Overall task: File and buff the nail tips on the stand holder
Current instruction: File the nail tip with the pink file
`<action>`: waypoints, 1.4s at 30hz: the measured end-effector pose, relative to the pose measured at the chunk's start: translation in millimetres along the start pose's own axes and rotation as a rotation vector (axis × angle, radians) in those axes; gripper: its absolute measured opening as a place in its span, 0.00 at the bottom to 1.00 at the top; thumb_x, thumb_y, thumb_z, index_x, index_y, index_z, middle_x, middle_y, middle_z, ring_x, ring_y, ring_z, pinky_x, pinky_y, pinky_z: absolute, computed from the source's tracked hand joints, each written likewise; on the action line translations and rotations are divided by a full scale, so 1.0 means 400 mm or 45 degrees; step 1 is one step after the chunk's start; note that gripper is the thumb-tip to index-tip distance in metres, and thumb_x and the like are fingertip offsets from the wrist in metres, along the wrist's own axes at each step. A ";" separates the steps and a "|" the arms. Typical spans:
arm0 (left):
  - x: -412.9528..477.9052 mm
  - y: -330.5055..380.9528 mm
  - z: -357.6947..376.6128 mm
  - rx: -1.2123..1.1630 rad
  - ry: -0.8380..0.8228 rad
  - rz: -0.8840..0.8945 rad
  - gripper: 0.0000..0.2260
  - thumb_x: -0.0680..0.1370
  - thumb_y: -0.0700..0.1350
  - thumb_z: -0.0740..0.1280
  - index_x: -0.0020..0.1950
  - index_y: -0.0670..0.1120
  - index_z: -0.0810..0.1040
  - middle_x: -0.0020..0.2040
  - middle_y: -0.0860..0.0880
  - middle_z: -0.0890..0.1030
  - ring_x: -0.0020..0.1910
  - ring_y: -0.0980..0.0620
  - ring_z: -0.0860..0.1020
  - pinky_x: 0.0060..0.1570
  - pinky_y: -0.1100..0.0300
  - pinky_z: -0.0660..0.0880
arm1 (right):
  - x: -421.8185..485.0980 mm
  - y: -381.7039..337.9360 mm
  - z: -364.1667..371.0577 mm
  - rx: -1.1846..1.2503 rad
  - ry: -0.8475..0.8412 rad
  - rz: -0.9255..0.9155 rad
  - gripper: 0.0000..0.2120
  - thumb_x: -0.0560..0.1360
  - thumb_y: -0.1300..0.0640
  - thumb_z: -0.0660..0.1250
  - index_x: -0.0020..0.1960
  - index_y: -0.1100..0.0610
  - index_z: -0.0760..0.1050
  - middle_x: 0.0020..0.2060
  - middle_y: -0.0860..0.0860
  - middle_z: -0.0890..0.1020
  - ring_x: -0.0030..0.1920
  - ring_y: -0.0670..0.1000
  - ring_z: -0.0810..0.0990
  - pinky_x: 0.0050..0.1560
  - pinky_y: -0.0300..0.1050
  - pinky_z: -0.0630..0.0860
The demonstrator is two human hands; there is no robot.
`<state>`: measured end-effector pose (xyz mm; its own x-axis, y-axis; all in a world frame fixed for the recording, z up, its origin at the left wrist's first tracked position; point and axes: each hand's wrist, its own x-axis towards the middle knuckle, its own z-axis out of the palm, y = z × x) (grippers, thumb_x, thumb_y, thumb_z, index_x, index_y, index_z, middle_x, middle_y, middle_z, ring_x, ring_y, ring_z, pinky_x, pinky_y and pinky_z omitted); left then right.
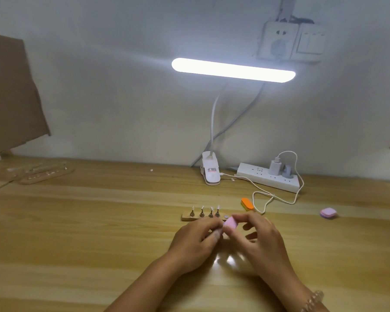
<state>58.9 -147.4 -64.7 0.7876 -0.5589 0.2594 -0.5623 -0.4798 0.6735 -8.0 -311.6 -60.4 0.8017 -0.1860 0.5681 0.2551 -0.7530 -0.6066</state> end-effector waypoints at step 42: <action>0.000 0.000 -0.004 -0.309 0.044 -0.015 0.09 0.78 0.52 0.59 0.47 0.55 0.80 0.43 0.58 0.82 0.46 0.53 0.80 0.51 0.47 0.77 | -0.006 -0.001 0.004 0.017 -0.038 -0.034 0.14 0.68 0.49 0.77 0.49 0.43 0.75 0.44 0.36 0.80 0.43 0.43 0.79 0.37 0.42 0.77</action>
<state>59.2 -146.3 -63.4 0.8042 -0.5289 0.2711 -0.4793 -0.3076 0.8220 -9.5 -309.9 -62.4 0.8102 -0.1473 0.5674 0.2836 -0.7486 -0.5992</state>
